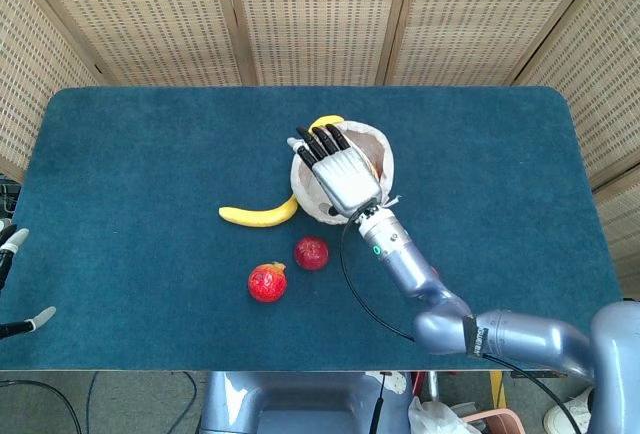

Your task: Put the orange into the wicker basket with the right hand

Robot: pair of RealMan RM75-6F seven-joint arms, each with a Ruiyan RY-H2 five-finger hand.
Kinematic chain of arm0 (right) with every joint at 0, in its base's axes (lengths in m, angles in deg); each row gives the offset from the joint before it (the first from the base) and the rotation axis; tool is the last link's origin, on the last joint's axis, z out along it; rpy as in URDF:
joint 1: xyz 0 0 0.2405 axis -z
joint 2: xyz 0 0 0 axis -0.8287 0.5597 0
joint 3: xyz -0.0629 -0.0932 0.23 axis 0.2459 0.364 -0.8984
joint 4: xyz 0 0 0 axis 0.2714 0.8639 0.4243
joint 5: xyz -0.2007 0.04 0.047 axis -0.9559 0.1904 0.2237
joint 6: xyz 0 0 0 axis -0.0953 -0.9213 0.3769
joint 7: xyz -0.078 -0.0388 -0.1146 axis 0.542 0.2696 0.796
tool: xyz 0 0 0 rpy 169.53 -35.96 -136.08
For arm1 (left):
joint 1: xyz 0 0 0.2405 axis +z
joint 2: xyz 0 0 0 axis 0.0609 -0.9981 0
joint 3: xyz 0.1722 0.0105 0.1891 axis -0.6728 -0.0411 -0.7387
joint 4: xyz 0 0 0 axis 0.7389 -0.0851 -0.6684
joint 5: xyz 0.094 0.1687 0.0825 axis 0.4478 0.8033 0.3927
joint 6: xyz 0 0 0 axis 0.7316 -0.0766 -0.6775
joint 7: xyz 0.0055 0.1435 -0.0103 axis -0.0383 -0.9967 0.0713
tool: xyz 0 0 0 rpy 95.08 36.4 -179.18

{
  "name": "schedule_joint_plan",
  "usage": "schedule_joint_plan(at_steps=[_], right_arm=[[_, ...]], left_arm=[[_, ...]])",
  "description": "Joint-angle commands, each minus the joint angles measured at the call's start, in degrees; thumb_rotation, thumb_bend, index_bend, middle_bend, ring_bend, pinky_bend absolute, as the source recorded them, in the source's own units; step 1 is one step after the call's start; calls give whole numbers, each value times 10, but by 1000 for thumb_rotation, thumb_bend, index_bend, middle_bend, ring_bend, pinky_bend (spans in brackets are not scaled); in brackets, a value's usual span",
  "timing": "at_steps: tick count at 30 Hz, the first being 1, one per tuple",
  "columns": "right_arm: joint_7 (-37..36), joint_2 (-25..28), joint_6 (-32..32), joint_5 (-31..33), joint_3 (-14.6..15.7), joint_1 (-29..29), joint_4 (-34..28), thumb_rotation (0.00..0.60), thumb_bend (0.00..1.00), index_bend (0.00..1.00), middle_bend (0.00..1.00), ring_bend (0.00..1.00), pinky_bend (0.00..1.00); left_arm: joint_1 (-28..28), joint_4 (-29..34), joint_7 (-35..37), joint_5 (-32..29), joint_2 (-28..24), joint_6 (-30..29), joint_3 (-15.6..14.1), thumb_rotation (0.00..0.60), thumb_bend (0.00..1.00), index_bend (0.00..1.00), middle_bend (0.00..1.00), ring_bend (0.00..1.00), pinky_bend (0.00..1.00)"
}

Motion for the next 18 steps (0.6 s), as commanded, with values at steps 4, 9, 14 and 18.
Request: schedule_joint_plan(at_steps=[4,9,14,18], right_arm=[[-149,126,-63,-188,86,120,-55,600,0,0,0,0,0],[-263,170,-151,-331,168,205,31,600,0,0,0,0,0],[-313,186,-235,-340,212,302,52,600,0,0,0,0,0],[-305,192,-285,-336,230,362,36,600,0,0,0,0,0]], left_arm=[[6,-1,-1,18,2,-12,-7,600,0,0,0,0,0],[12,-3,-10,41,7,-26,-16,600,0,0,0,0,0],[21,-3,-22,59,10,-43,-23,600,0,0,0,0,0],[25,-4,-24,66,11,-53,-24,600,0,0,0,0,0]])
